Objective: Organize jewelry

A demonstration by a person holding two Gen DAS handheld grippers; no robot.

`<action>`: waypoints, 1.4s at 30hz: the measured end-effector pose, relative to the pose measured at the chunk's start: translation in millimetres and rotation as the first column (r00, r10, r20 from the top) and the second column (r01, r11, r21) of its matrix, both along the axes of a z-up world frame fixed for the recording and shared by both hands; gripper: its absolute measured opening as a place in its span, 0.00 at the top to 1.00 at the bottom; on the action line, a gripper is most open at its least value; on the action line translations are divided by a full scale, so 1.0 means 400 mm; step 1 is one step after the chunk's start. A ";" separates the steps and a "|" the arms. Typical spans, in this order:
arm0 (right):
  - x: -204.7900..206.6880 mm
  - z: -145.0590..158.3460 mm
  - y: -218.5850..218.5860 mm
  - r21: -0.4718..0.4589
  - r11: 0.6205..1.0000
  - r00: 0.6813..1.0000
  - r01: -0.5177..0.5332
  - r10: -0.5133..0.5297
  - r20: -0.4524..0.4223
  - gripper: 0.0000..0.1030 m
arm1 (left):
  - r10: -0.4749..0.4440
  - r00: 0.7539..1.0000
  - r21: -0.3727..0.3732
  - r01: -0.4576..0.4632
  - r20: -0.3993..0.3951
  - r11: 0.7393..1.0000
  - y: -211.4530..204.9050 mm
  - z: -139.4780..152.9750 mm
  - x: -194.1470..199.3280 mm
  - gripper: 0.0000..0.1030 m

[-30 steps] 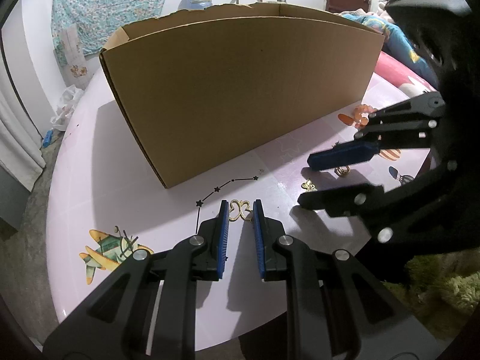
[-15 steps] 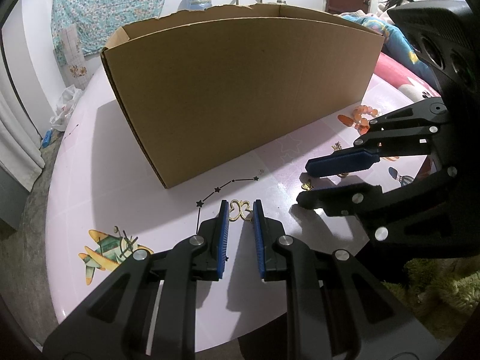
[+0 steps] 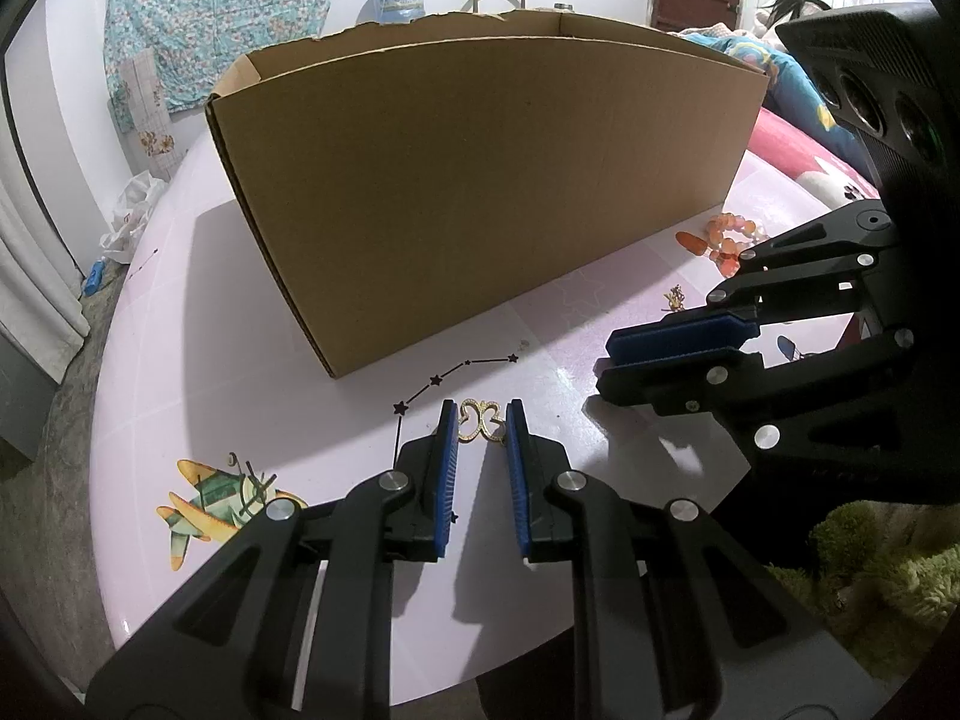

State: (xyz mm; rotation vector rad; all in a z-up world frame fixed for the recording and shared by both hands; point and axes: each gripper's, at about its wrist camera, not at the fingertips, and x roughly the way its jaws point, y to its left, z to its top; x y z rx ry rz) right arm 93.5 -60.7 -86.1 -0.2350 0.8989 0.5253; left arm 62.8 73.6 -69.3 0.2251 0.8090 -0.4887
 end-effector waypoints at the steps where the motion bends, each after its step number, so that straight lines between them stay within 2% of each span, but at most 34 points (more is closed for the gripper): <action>1: 0.000 0.001 -0.004 0.002 1.000 1.000 0.001 -0.001 0.000 0.88 | 0.000 1.000 0.000 0.000 0.000 1.000 0.001 -0.001 0.000 0.86; 9: -0.005 0.018 -0.025 0.015 1.000 1.000 0.010 -0.010 0.019 0.88 | 0.000 1.000 0.019 0.000 0.009 1.000 0.001 0.009 0.003 0.86; 20: -0.076 0.065 -0.054 0.042 0.999 0.996 0.021 -0.024 0.085 0.88 | 0.000 0.999 0.027 -0.001 0.054 1.000 0.001 0.056 -0.031 0.86; 26: -0.115 0.147 -0.079 0.067 0.998 0.989 0.004 -0.014 0.146 0.88 | -0.019 0.990 -0.009 0.021 0.137 1.000 -0.002 0.163 -0.070 0.86; 32: -0.147 0.280 -0.133 0.124 0.992 0.959 0.012 -0.047 0.281 0.88 | -0.058 0.964 -0.021 0.066 0.259 0.998 -0.017 0.287 -0.073 0.86; 35: -0.132 0.341 -0.177 0.168 0.985 0.937 0.031 -0.087 0.338 0.88 | -0.082 0.949 -0.047 0.101 0.305 0.994 -0.034 0.332 -0.049 0.86; 38: -0.092 0.370 -0.215 0.194 0.979 0.923 0.059 -0.128 0.363 0.88 | -0.101 0.943 -0.076 0.131 0.317 0.989 -0.068 0.349 -0.006 0.86; 42: 0.007 0.363 -0.267 0.208 0.972 0.933 0.110 -0.173 0.315 0.88 | -0.105 0.955 -0.072 0.130 0.276 0.989 -0.130 0.316 0.091 0.85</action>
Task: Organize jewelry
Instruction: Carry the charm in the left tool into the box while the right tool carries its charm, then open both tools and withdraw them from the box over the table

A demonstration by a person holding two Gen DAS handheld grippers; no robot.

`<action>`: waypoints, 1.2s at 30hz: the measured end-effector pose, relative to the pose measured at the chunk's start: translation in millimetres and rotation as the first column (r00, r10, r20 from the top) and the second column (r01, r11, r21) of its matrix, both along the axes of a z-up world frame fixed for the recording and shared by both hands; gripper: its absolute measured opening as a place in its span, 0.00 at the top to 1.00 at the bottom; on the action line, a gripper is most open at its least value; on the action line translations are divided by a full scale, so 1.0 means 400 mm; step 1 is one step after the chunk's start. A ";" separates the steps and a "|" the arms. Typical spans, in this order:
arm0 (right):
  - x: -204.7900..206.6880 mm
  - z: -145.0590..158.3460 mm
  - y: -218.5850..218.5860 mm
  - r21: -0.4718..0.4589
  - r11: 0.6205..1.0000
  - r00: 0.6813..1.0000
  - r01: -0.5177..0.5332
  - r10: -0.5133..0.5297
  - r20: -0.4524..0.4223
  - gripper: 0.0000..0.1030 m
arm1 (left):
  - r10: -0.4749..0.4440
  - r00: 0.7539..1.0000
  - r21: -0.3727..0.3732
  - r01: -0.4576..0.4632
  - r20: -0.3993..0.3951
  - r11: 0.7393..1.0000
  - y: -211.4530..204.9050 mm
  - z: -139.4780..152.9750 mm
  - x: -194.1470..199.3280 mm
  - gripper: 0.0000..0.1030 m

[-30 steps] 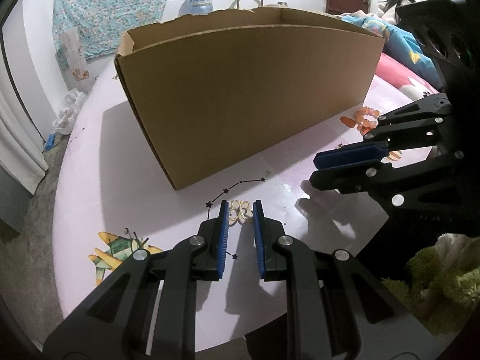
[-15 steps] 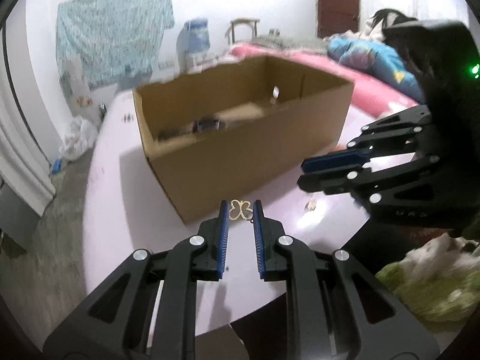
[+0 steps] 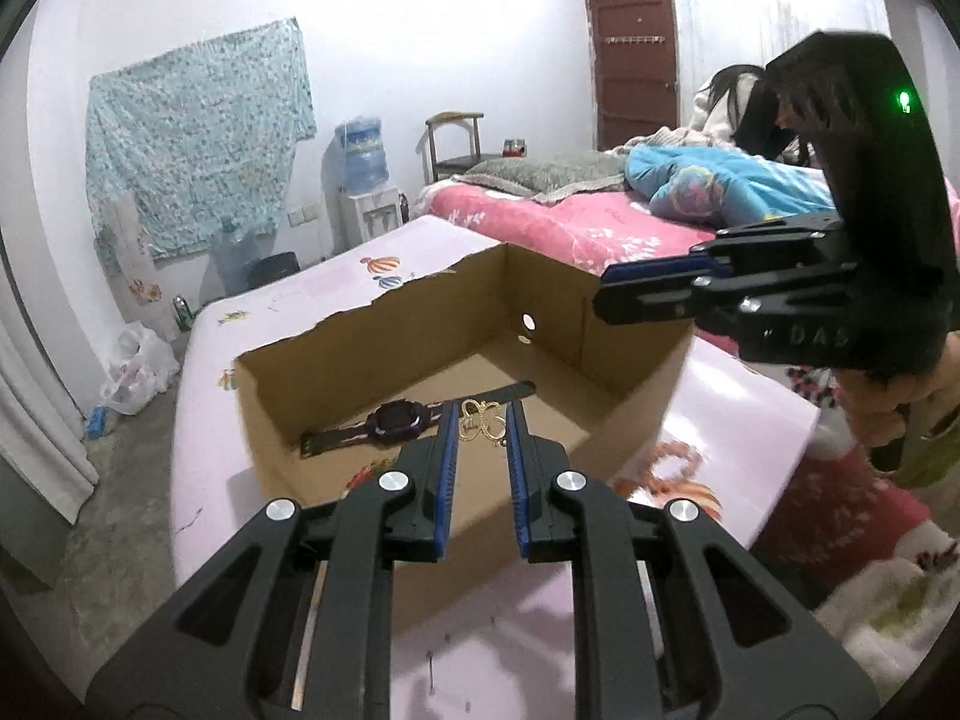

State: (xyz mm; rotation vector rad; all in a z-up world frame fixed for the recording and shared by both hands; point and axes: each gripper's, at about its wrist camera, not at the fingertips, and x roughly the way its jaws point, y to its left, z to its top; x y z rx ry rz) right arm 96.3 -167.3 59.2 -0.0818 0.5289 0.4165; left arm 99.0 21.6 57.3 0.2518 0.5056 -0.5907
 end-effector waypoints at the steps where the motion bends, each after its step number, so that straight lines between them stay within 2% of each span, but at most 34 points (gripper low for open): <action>1: 0.034 -0.011 -0.010 -0.006 1.000 1.000 0.009 -0.009 -0.030 0.88 | -0.003 1.000 -0.008 0.003 -0.022 1.000 -0.007 -0.011 0.013 0.85; 7: 0.184 -0.081 -0.043 -0.097 0.993 0.986 0.073 -0.087 -0.145 0.88 | -0.040 0.977 -0.069 0.026 -0.209 0.997 -0.065 -0.079 0.133 0.85; 12: 0.210 -0.102 -0.055 -0.108 0.990 0.980 0.089 -0.106 -0.168 0.86 | -0.011 0.959 -0.092 -0.016 -0.282 0.996 -0.069 -0.122 0.179 0.85; 14: 0.206 -0.098 -0.065 -0.089 0.991 0.981 0.098 -0.111 -0.158 0.79 | -0.009 0.954 -0.115 -0.027 -0.301 0.993 -0.057 -0.126 0.185 0.84; 16: 0.199 -0.092 -0.078 -0.068 0.992 0.983 0.109 -0.117 -0.141 0.68 | -0.004 0.954 -0.132 -0.037 -0.301 0.991 -0.044 -0.125 0.183 0.77; 20: 0.179 -0.078 -0.101 -0.040 0.990 0.983 0.133 -0.137 -0.121 0.63 | 0.008 0.960 -0.138 -0.049 -0.279 0.989 -0.027 -0.112 0.170 0.73; 22: 0.169 -0.070 -0.114 -0.021 0.988 0.982 0.150 -0.152 -0.113 0.58 | 0.015 0.963 -0.145 -0.056 -0.270 0.988 -0.020 -0.105 0.167 0.67; 26: 0.140 -0.053 -0.136 0.028 0.984 0.980 0.176 -0.173 -0.096 0.50 | 0.031 0.965 -0.154 -0.073 -0.260 0.985 -0.004 -0.089 0.155 0.60; 29: 0.120 -0.043 -0.143 0.066 0.979 0.979 0.191 -0.184 -0.092 0.43 | 0.037 0.967 -0.157 -0.079 -0.252 0.984 0.005 -0.083 0.134 0.49; 31: 0.103 -0.038 -0.144 0.097 0.976 0.978 0.195 -0.187 -0.086 0.36 | 0.037 0.968 -0.158 -0.078 -0.248 0.984 0.010 -0.077 0.119 0.42; 36: 0.061 -0.027 -0.135 0.159 0.968 0.981 0.192 -0.183 -0.070 0.28 | 0.036 0.975 -0.159 -0.072 -0.221 0.985 0.025 -0.054 0.067 0.29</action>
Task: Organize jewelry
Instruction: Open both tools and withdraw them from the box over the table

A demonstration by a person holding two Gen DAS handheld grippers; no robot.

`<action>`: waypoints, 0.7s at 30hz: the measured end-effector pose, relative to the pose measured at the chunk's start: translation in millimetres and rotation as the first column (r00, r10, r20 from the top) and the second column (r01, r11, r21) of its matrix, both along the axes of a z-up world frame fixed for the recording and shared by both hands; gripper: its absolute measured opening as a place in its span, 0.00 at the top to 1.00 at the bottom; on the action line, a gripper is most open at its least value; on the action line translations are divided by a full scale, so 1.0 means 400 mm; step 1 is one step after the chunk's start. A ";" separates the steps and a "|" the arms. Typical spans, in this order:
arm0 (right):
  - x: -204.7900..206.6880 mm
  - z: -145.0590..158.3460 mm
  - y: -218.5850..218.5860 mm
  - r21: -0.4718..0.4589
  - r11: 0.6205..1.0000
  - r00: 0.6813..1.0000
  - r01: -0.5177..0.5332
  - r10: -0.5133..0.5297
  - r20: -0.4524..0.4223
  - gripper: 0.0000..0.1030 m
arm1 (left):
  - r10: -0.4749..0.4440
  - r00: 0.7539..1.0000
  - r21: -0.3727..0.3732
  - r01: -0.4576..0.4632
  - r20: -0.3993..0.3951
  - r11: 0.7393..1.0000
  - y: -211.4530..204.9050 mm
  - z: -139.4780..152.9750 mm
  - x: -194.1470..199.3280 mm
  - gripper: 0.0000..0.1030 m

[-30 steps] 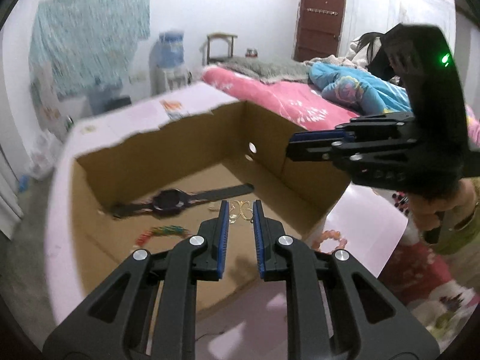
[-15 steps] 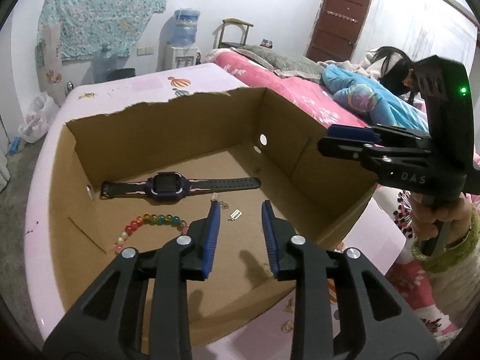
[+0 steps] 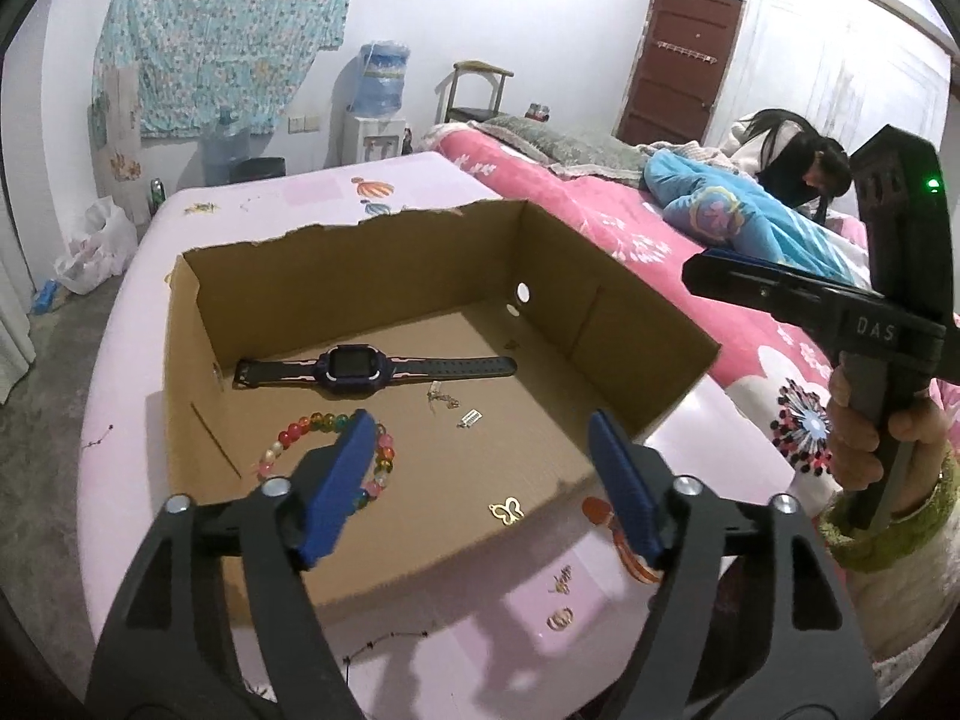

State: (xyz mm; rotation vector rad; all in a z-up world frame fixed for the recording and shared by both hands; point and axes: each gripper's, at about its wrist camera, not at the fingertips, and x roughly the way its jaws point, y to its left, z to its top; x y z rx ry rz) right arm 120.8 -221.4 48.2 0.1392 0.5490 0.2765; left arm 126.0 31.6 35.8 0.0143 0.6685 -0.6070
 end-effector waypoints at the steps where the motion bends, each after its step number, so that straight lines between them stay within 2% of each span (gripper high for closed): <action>1: -0.009 0.002 0.002 0.014 1.000 1.000 -0.002 0.002 0.006 0.27 | 0.002 1.000 -0.001 -0.002 0.006 1.000 0.004 0.005 -0.009 0.26; 6: -0.039 0.009 0.009 0.055 0.998 1.000 -0.016 0.015 0.018 0.27 | 0.011 0.999 -0.008 -0.011 0.050 1.000 0.036 0.038 -0.069 0.19; 10: -0.061 0.013 0.015 0.067 0.998 0.999 -0.021 0.020 0.025 0.27 | 0.022 0.998 -0.008 -0.022 0.065 1.000 0.060 0.047 -0.109 0.18; 21: -0.123 0.001 0.030 0.077 0.997 0.999 -0.027 0.025 0.022 0.27 | 0.068 0.998 -0.004 -0.068 0.004 0.998 0.117 -0.008 -0.180 0.17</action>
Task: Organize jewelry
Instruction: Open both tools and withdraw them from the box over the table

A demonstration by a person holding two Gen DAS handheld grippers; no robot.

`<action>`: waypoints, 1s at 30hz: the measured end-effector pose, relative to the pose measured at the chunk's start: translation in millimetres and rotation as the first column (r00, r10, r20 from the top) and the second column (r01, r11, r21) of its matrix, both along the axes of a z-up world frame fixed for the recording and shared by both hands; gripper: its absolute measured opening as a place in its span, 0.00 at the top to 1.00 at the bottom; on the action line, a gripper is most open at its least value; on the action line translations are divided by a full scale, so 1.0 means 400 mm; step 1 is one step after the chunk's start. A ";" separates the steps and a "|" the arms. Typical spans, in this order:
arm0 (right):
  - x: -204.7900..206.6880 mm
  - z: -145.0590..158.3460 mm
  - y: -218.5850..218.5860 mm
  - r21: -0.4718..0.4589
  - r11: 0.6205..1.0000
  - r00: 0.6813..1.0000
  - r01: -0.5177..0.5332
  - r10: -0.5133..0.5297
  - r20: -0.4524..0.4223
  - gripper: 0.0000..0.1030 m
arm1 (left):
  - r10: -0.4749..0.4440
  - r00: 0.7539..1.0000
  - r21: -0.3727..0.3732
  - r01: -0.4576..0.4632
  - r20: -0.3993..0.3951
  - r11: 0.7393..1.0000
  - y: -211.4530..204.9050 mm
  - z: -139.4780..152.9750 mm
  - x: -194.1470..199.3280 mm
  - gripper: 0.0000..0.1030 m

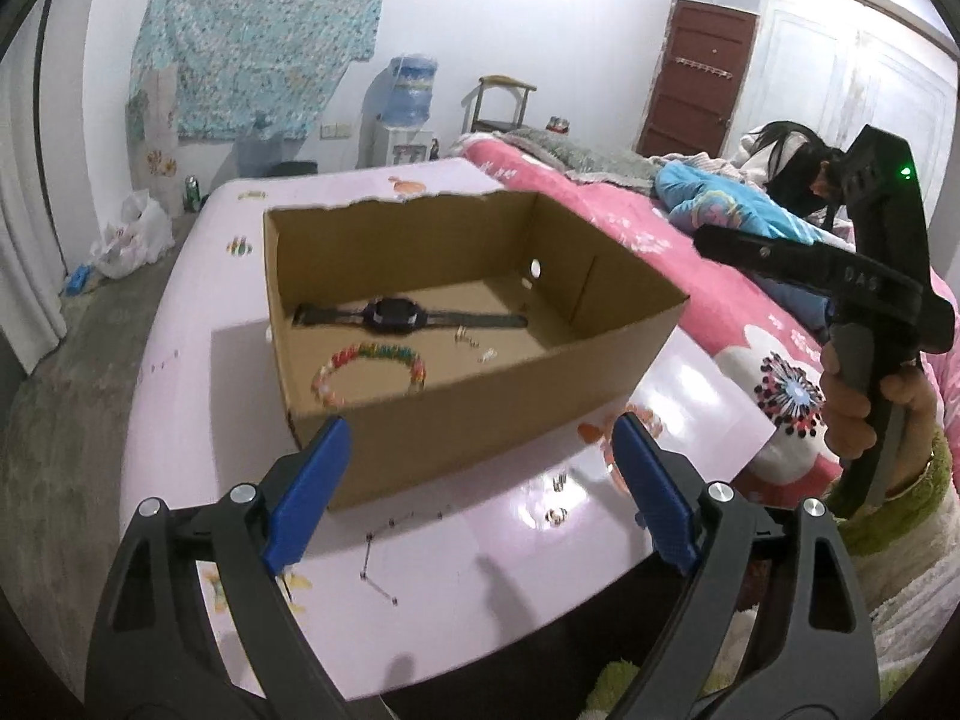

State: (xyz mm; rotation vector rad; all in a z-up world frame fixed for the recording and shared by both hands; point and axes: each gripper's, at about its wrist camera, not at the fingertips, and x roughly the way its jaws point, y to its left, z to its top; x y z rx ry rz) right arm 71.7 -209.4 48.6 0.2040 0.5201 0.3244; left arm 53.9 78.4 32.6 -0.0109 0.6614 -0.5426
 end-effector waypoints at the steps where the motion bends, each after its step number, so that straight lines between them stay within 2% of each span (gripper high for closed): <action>1: -0.003 -0.003 0.001 0.005 1.000 1.000 -0.001 0.001 -0.003 0.27 | 0.003 1.000 -0.001 -0.003 -0.012 1.000 0.002 -0.008 -0.003 0.17; 6: -0.015 -0.022 0.007 0.016 1.000 1.000 -0.006 0.007 -0.023 0.27 | 0.010 0.999 -0.007 -0.010 -0.045 1.000 0.003 -0.032 -0.011 0.17; 18: -0.032 -0.069 0.013 0.012 1.000 0.997 -0.007 0.008 -0.074 0.27 | -0.005 0.999 0.018 0.006 -0.054 1.000 -0.030 -0.060 -0.013 0.17; 30: -0.052 -0.212 0.040 0.009 0.999 0.970 -0.051 0.052 -0.237 0.27 | -0.058 0.995 0.036 0.062 -0.086 0.997 -0.072 -0.129 -0.027 0.18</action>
